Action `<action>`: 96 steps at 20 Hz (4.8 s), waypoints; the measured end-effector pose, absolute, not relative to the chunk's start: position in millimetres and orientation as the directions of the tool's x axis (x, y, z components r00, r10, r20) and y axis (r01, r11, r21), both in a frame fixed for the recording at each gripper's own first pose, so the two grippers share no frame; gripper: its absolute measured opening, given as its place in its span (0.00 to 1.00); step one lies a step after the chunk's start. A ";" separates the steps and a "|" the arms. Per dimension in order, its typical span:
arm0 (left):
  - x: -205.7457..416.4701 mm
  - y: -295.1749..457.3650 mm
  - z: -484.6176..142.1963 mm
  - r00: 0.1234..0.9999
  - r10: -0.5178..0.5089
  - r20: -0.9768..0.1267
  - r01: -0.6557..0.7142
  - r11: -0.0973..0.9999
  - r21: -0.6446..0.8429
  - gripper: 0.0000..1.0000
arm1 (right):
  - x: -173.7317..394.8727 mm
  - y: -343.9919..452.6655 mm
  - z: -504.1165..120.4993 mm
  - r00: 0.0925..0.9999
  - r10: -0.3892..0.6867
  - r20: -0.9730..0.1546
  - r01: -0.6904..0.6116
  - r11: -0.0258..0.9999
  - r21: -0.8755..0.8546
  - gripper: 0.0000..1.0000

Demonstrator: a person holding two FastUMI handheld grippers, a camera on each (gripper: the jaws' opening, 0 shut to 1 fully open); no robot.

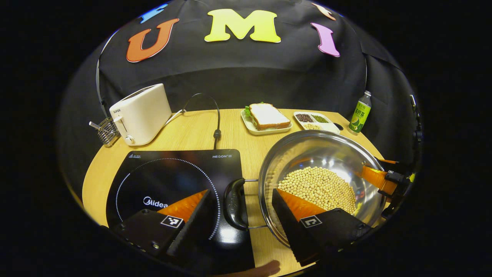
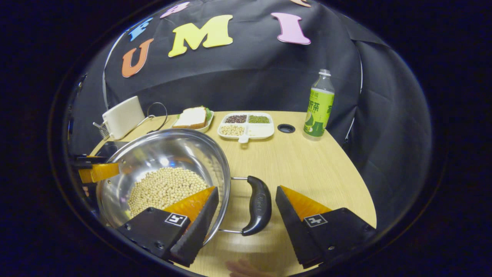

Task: First push the handle of the pot to place it horizontally, then grasp the pot with both hands and set it on the induction cooktop.

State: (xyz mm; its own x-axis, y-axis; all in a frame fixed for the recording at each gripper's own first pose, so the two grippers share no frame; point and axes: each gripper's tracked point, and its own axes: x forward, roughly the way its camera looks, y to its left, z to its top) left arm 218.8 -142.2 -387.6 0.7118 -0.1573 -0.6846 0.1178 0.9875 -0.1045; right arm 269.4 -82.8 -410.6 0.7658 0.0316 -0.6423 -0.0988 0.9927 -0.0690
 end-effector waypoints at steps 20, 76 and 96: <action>191.9 -146.2 -364.2 0.722 -0.212 -0.659 0.158 0.977 -0.141 0.55 | 223.6 -70.4 -378.7 0.747 -0.025 -0.664 0.034 0.999 0.000 0.66; 217.3 119.9 -289.8 0.788 -0.012 -0.616 -0.070 0.992 -0.109 0.55 | 260.3 223.4 -402.5 0.718 0.159 -0.677 -0.150 0.986 0.073 0.67; 179.1 117.6 -200.9 0.902 0.097 -0.421 -0.164 0.978 -0.125 0.93 | 208.9 177.6 -254.3 0.935 0.206 -0.289 -0.221 0.975 -0.021 0.93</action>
